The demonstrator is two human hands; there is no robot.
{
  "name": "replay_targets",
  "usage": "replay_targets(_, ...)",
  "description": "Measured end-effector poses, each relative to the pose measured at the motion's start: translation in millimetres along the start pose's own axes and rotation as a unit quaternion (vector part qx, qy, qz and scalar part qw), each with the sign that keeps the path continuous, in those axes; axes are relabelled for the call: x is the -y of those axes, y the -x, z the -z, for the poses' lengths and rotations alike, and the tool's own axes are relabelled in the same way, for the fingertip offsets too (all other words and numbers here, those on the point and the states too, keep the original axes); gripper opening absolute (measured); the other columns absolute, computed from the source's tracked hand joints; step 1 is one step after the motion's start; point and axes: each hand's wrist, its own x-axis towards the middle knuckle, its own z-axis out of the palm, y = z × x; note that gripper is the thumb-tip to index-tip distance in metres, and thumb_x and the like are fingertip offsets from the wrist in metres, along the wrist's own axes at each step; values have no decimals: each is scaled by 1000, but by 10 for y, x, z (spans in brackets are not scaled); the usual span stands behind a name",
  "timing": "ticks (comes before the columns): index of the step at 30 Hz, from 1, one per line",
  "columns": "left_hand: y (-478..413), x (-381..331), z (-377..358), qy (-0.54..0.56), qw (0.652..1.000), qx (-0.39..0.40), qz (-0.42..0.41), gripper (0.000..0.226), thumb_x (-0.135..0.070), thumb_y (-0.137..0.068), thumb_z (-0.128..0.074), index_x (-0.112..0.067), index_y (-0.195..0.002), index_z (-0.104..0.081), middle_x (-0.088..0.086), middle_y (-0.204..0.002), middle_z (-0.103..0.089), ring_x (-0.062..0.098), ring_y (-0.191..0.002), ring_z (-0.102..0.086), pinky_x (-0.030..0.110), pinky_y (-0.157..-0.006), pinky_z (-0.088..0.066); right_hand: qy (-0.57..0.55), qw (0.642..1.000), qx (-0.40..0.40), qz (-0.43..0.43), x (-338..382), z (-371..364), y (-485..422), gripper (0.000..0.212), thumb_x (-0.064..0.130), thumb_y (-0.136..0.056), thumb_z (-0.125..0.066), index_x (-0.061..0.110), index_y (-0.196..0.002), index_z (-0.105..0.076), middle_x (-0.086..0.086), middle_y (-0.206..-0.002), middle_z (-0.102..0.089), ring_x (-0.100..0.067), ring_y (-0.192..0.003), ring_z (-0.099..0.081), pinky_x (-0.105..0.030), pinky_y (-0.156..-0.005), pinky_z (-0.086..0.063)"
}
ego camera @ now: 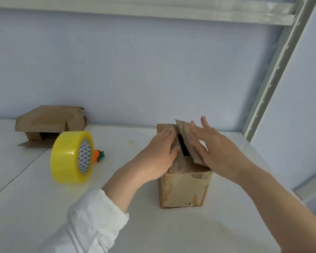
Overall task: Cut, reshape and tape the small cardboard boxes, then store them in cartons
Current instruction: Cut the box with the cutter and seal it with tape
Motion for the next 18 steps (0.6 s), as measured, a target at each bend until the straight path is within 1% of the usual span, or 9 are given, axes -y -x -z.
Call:
replay_targets(1, -2, 14, -2, -21, 1000, 13, 5, 56, -32, -102, -25, -15, -150, -3, -9, -157, 1, 3, -143, 5, 14, -106, 3, 16, 1000, 18, -8, -39, -37, 1, 46, 28, -102, -29, 27, -148, -21, 8, -157, -9, -15, -145, -12, -22, -109, -16)
replay_targets(3, -1, -10, 8, -53, 997, 44, 16, 55, -33, -102, -22, -16, -149, 1, -9, -156, 10, 1, -141, 12, 15, -108, 6, 13, 999, 47, -19, -55, -102, -4, 48, 32, -102, -28, 28, -148, -20, 19, -155, -4, -5, -143, -13, -19, -111, -12)
replay_targets(6, -72, -29, 34, -107, 990, 87, 40, 55, -31, -102, -18, -13, -149, 4, -5, -156, 15, 5, -141, 16, 20, -112, 8, 72, 995, 58, -31, -54, -135, -91, 48, 33, -102, -26, 27, -149, -19, 21, -156, -4, -5, -142, -19, -26, -114, -20)
replay_targets(8, -83, -45, 31, -105, 991, 75, 35, 54, -29, -103, -18, -12, -149, 3, -2, -156, 15, 7, -142, 16, 22, -112, 9, 96, 993, 65, -30, -42, -147, -130, 49, 32, -102, -23, 23, -150, -16, 16, -157, -2, -9, -142, -19, -30, -115, -21)
replay_targets(11, 0, -38, -42, 97, 995, -4, 29, 52, -25, -102, -26, -16, -150, -6, -7, -155, 16, 2, -140, 16, 20, -111, 8, 15, 994, 110, -22, -77, -156, -112, 55, 35, -102, -21, 18, -150, -1, 12, -157, 10, -9, -145, 0, -25, -116, -6)
replay_targets(13, 61, -20, -106, 305, 947, -63, 71, 58, -28, -101, -33, -27, -149, -1, -13, -152, 22, -1, -139, 16, 27, -117, 2, -105, 987, 118, -35, -86, -151, -78, 59, 38, -101, -26, 21, -150, 3, 16, -155, 16, -7, -144, 9, -23, -115, 0)
replay_targets(15, 76, -5, -164, 432, 893, -70, 102, 64, -34, -100, -37, -36, -147, 6, -16, -151, 22, 2, -142, 4, 34, -118, -16, -218, 971, 90, -49, -81, -161, -47, 59, 35, -100, -33, 23, -150, -3, 20, -154, 14, -4, -144, 8, -28, -118, -2)
replay_targets(16, 78, 7, -200, 462, 878, -65, 106, 66, -34, -99, -38, -38, -146, 8, -16, -154, 14, 4, -143, -8, 33, -115, -25, -255, 962, 79, -55, -74, -179, -34, 59, 33, -100, -36, 23, -150, -6, 21, -154, 12, -4, -144, 6, -32, -119, -6)
replay_targets(18, 86, 2, -237, 499, 857, -59, 115, 67, -31, -100, -38, -39, -146, 11, -15, -151, -22, 5, -129, -42, 23, -98, -45, -288, 954, 66, -55, -68, -234, -27, 59, 29, -100, -39, 23, -150, -9, 22, -154, 9, -5, -144, 4, -35, -119, -9)
